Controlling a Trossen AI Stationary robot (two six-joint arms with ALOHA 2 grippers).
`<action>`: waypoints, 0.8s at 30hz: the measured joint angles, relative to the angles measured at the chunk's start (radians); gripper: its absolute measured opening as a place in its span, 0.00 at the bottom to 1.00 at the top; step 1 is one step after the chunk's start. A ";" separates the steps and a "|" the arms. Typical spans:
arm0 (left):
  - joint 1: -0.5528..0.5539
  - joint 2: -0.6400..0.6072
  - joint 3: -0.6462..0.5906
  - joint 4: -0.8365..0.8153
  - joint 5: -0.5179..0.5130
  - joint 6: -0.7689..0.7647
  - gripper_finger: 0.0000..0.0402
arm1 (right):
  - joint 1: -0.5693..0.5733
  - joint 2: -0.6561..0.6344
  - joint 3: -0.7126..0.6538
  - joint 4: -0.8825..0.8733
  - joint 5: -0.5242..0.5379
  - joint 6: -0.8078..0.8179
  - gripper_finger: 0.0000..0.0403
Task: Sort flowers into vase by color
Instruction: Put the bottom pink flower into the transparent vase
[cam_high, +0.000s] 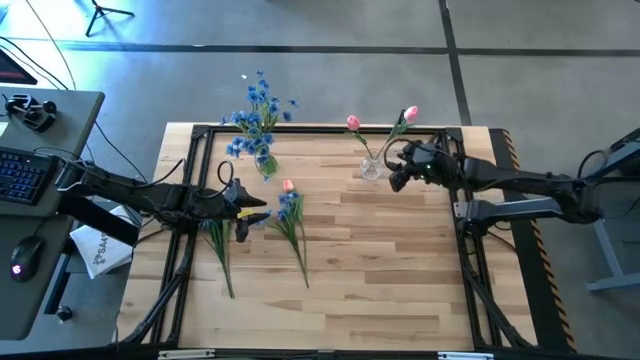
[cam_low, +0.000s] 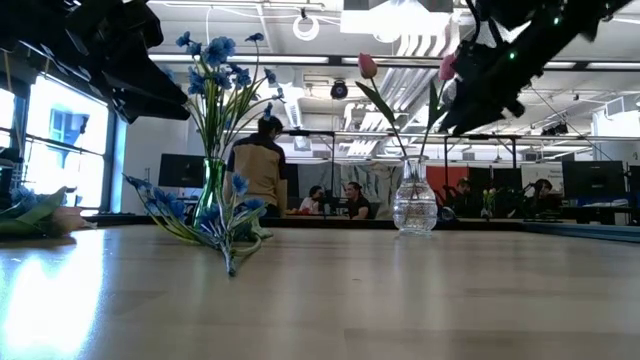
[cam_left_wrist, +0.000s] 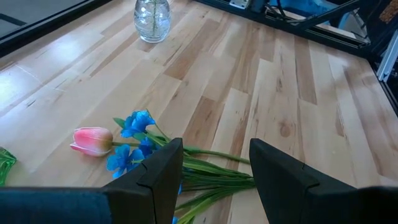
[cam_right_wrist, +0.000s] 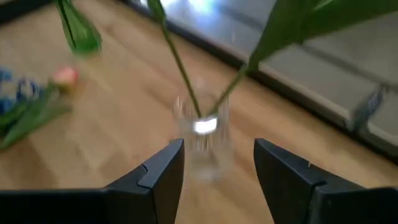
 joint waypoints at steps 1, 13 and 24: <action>0.000 0.000 0.000 0.000 0.000 0.000 0.43 | 0.021 0.002 0.028 -0.070 0.000 0.037 0.46; 0.000 0.000 0.000 0.000 -0.002 -0.002 0.43 | 0.413 0.113 0.074 -0.097 0.166 0.356 0.40; 0.000 0.000 0.000 -0.005 0.051 -0.155 0.43 | 0.578 0.522 0.074 0.409 0.231 0.232 0.38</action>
